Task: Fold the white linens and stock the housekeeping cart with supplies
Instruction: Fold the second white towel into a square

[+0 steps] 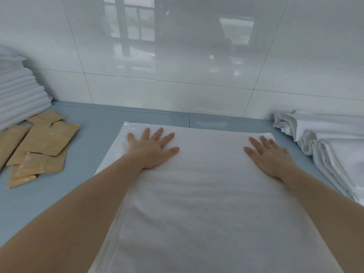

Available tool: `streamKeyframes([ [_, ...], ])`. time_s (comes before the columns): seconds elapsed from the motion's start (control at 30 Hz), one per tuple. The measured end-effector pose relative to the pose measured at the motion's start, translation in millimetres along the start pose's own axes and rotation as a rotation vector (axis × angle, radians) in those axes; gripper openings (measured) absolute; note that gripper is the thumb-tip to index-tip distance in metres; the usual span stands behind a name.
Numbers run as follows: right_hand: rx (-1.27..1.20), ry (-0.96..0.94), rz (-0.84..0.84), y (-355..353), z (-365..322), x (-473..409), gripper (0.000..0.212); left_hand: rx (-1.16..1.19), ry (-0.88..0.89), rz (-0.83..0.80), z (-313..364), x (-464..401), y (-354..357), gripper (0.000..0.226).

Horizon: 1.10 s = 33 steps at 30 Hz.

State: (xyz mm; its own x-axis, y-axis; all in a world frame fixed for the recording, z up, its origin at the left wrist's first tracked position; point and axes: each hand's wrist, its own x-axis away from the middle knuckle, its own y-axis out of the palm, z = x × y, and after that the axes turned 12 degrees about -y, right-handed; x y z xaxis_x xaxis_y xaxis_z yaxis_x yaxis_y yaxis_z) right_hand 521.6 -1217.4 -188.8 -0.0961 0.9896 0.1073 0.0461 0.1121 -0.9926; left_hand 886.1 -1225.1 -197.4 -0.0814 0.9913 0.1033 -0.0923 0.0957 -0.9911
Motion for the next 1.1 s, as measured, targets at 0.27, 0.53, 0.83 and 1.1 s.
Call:
streamKeyframes([
  [0.27,0.072,-0.033,0.1,-9.5,-49.7,15.6,0.053,-0.017,-0.063,0.134,10.8,25.8,-12.2,0.054],
  [0.53,-0.045,-0.212,0.073,19.6,-96.0,48.6,0.056,0.001,0.126,0.06,37.0,87.0,12.7,0.066],
  [0.83,-0.02,0.13,0.04,4.9,-29.5,86.8,0.056,-0.038,-0.167,0.055,-47.0,111.4,-8.2,0.054],
  [1.1,-0.02,-0.242,0.042,24.8,-148.0,154.5,0.053,0.022,0.026,0.037,28.4,188.2,17.8,0.058],
])
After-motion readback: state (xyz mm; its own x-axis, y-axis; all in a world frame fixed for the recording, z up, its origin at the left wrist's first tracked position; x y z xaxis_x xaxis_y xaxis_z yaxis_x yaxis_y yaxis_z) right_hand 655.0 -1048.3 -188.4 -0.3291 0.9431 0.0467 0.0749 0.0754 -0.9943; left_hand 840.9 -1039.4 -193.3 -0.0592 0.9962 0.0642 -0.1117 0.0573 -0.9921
